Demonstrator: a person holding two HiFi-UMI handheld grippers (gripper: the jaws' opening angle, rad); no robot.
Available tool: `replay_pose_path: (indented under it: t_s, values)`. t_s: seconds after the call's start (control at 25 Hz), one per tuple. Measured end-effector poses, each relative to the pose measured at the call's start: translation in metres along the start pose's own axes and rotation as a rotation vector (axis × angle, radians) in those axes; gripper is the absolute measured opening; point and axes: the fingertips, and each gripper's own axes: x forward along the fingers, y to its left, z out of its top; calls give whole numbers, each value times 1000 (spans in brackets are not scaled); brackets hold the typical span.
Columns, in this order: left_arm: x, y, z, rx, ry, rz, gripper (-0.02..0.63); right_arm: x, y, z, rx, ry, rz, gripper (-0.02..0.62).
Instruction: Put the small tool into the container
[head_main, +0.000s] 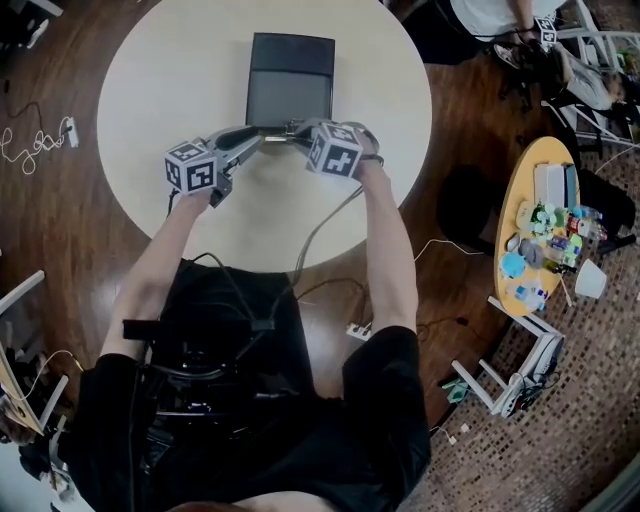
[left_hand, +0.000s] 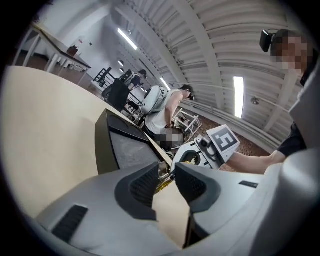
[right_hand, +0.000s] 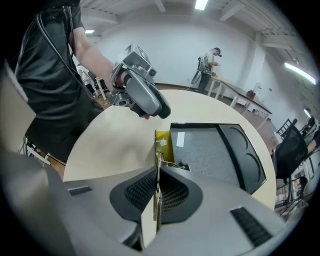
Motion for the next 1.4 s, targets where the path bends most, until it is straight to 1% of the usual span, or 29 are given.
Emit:
replay_pose_path:
  t_s: [0.08, 0.28, 0.44, 0.64, 0.88, 1.0, 1.08, 1.28, 1.4]
  values:
    - [3, 5, 3, -24, -16, 1, 92, 5, -1, 7, -7, 1, 22, 12]
    - [10, 17, 3, -65, -12, 15, 92, 11, 11, 17, -48, 6, 129, 11]
    - [13, 26, 3, -91, -14, 34, 101, 9, 14, 17, -57, 6, 167, 12]
    - [17, 33, 2, -99, 3, 48, 112, 8, 26, 16, -69, 4, 213, 18]
    - [17, 40, 9, -83, -16, 82, 118, 5, 43, 12, -68, 1, 228, 21]
    - [16, 44, 10, -81, -18, 85, 121, 7, 54, 12, -55, -8, 242, 21]
    - [16, 42, 10, -82, -19, 78, 120, 10, 63, 14, -43, -26, 254, 21]
    - [16, 30, 2, -72, -4, 39, 120, 11, 65, 15, -31, -37, 220, 21]
    - [13, 26, -5, -74, 6, 29, 120, 11, 64, 16, -30, -36, 215, 20]
